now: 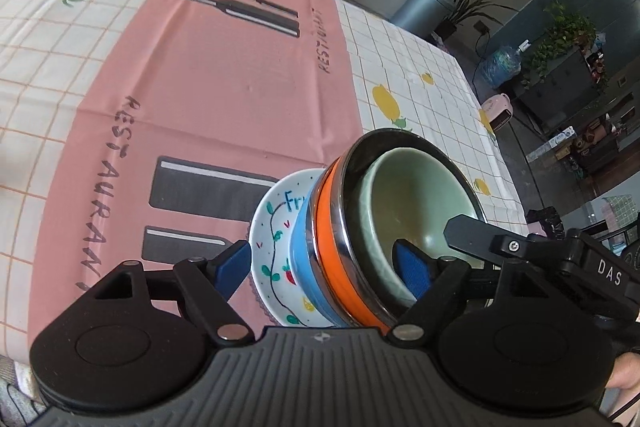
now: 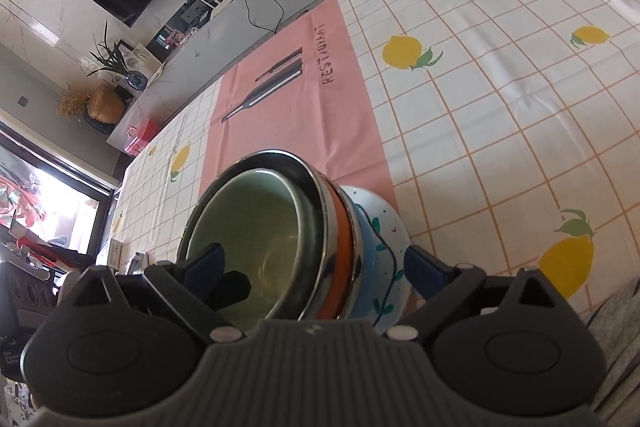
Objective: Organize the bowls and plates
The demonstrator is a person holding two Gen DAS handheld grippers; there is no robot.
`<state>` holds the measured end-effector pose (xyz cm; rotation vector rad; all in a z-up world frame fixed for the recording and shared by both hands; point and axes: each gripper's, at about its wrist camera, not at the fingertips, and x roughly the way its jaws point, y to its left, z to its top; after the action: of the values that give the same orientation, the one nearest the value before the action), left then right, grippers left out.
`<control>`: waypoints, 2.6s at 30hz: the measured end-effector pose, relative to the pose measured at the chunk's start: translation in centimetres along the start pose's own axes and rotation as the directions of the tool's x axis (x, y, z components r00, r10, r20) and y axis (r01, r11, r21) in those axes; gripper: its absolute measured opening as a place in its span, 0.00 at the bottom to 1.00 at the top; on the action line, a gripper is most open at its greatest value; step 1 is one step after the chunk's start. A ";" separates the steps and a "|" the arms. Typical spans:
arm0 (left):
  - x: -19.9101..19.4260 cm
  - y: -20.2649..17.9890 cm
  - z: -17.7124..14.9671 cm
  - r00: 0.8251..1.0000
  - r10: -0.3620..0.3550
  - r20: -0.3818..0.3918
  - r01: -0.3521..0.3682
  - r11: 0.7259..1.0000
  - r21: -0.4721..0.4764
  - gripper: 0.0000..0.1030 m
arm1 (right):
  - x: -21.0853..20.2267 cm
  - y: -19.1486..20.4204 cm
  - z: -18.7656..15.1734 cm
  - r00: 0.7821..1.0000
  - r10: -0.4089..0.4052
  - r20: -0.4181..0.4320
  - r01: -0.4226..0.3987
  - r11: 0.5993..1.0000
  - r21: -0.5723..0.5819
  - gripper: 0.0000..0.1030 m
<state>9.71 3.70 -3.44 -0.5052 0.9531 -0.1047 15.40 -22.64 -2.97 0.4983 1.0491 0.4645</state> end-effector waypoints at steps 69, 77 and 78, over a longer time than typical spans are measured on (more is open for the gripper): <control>-9.8 -7.6 -11.3 0.920 0.261 0.291 -0.330 0.918 0.218 0.89 | -7.9 6.8 -14.3 0.914 -0.300 0.272 0.396 0.803 -0.445 0.93; -9.8 -7.7 -11.4 0.913 0.275 0.301 -0.348 0.910 0.227 0.89 | -7.7 6.9 -14.4 0.915 -0.301 0.268 0.396 0.798 -0.455 0.93; -9.8 -7.7 -11.4 0.914 0.274 0.299 -0.347 0.911 0.225 0.89 | -7.7 6.9 -14.4 0.915 -0.302 0.268 0.396 0.797 -0.456 0.93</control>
<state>-4.14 -4.25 2.03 -0.0990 0.7330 0.1186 -1.60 -19.29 0.56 -0.1264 0.7759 0.3325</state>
